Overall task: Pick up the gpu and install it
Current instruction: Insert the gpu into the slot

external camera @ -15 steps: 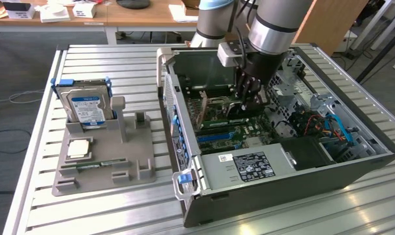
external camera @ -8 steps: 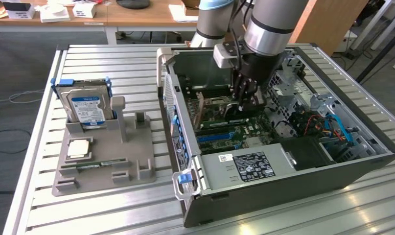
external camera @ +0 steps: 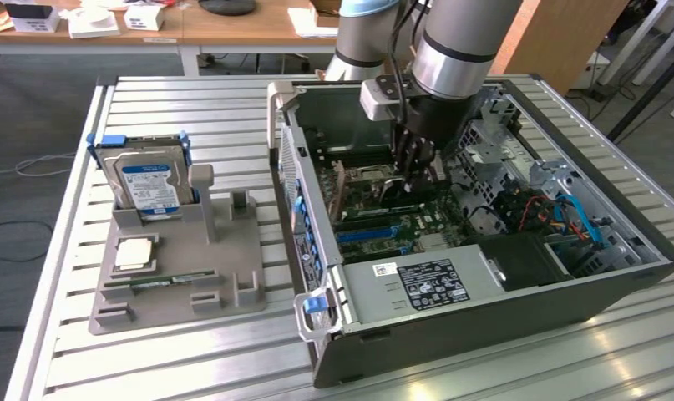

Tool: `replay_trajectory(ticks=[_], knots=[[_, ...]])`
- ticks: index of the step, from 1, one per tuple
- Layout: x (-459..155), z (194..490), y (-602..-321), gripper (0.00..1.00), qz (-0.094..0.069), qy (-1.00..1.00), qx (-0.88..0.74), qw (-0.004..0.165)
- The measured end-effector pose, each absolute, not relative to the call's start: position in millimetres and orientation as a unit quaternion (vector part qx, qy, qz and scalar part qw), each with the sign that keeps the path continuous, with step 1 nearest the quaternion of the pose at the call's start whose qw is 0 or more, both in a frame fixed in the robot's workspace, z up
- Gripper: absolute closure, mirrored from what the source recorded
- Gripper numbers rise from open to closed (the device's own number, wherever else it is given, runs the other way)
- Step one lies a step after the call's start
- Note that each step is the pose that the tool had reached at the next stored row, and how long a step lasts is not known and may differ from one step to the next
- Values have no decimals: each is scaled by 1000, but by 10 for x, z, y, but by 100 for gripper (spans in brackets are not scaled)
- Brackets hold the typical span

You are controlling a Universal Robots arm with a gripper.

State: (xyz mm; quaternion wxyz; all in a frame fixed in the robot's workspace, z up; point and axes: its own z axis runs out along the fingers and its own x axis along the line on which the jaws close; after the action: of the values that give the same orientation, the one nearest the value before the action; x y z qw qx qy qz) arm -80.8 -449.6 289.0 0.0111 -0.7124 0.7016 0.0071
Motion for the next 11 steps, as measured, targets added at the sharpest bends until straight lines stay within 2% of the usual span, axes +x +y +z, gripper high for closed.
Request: replay_trajectory(ticks=[11], knots=[[-819,2883,-4523,73,7,702,-712,11]])
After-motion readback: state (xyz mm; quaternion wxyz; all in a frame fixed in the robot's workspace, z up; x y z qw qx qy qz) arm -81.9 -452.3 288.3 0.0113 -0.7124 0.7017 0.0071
